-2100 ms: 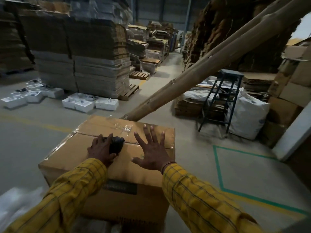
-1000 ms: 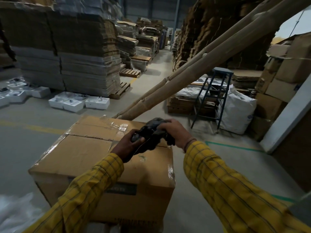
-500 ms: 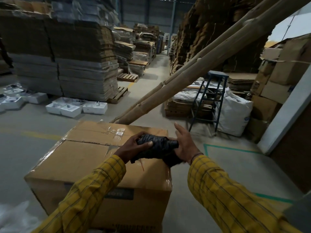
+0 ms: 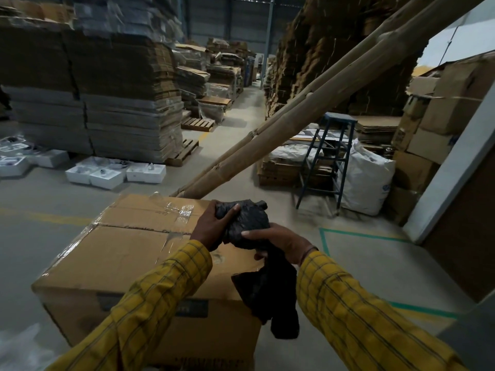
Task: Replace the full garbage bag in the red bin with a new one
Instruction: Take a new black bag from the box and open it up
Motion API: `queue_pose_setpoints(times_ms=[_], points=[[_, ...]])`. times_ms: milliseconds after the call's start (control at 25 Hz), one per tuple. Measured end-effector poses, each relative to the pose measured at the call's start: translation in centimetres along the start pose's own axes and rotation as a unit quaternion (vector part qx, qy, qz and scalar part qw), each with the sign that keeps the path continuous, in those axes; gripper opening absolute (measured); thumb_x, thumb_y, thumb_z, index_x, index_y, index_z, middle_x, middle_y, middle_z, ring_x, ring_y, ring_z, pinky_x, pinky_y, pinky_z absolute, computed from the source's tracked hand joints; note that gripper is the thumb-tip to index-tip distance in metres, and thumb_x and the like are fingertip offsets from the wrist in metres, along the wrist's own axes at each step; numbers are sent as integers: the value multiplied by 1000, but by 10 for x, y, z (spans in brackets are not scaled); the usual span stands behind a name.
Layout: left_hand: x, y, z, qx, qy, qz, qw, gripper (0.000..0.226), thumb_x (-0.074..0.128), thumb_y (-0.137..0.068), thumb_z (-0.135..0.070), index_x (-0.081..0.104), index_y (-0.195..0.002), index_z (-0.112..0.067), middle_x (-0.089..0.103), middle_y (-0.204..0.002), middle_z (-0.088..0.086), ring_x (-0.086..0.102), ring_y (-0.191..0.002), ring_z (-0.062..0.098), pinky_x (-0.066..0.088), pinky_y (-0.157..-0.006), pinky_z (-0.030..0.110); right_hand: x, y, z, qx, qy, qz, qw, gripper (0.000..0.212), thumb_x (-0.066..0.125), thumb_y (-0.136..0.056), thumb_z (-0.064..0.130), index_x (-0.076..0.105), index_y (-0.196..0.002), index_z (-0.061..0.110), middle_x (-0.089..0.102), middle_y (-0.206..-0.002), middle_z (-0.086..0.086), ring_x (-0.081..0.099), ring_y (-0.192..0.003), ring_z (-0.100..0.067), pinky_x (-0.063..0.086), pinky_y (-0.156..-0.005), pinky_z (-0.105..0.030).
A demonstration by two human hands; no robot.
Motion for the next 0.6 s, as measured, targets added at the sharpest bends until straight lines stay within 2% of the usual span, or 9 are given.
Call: queue_pose_setpoints(times_ms=[120, 200, 280, 400, 440, 480, 520, 560, 600], points=[[2, 2, -1, 6, -25, 35, 999, 39, 67, -87, -52, 59, -110, -21, 71, -96, 16, 71, -67, 19, 56, -48, 29, -9, 5, 20, -23, -70, -6, 997, 43, 74, -88, 19, 63, -124, -1, 70, -89, -11, 62, -52, -15, 50, -57, -28], [4, 3, -5, 24, -70, 68, 995, 31, 54, -97, -43, 56, -116, -18, 69, -96, 15, 66, -67, 18, 52, -49, 26, -17, 6, 33, -40, -152, -12, 987, 28, 66, -94, 23, 66, -112, 2, 67, -71, -6, 56, -42, -13, 49, -48, -26], [4, 3, -10, 59, -105, 88, 989, 34, 49, -99, -46, 56, -117, -19, 66, -100, 16, 61, -73, 22, 53, -57, 26, -26, 3, 37, -47, -214, -21, 975, 25, 58, -98, 28, 68, -98, 5, 68, -62, -5, 58, -40, -14, 51, -44, -25], [5, 5, -14, 50, -133, 105, 984, 50, 37, -99, -55, 57, -122, -16, 68, -101, 19, 64, -65, 16, 54, -54, 26, -35, 0, 39, -65, -271, -38, 960, 32, 56, -98, 31, 73, -108, 6, 76, -88, -12, 72, -68, -20, 59, -55, -30], [6, 7, -13, 45, -124, 119, 984, 54, 34, -98, -59, 56, -125, -17, 68, -104, 17, 68, -70, 17, 57, -58, 28, -36, 0, 39, -76, -265, -46, 960, 34, 56, -98, 33, 73, -113, 8, 76, -95, -12, 70, -77, -22, 57, -60, -32], [6, 8, -11, 40, -119, 132, 983, 62, 35, -94, -68, 56, -127, -20, 68, -111, 14, 71, -84, 21, 61, -69, 33, -37, 1, 40, -80, -258, -55, 961, 36, 55, -99, 36, 73, -115, 9, 76, -97, -12, 68, -79, -23, 55, -62, -32], [7, 8, -7, 35, -121, 145, 981, 69, 38, -88, -75, 54, -129, -22, 66, -118, 11, 69, -97, 24, 61, -78, 36, -36, 2, 40, -77, -260, -52, 961, 40, 51, -100, 39, 71, -116, 8, 76, -96, -11, 67, -73, -22, 55, -57, -29], [8, 9, -6, 27, -117, 164, 979, 67, 43, -86, -74, 52, -130, -24, 65, -122, 10, 67, -103, 25, 60, -77, 33, -36, 3, 40, -71, -268, -47, 960, 44, 47, -102, 41, 69, -119, 6, 75, -92, -11, 66, -62, -19, 53, -48, -26], [9, 11, -7, 19, -106, 172, 979, 55, 51, -90, -63, 50, -130, -24, 63, -124, 10, 65, -104, 23, 59, -73, 26, -36, 4, 42, -69, -275, -38, 958, 49, 45, -102, 43, 65, -123, 4, 75, -89, -11, 63, -52, -17, 50, -43, -24]])
Point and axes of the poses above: each hand's wrist, its own y-axis away from the middle knuckle, its own x-axis out of the palm, z = x × y, the point moved 5 cm from there along -y, towards the middle knuckle
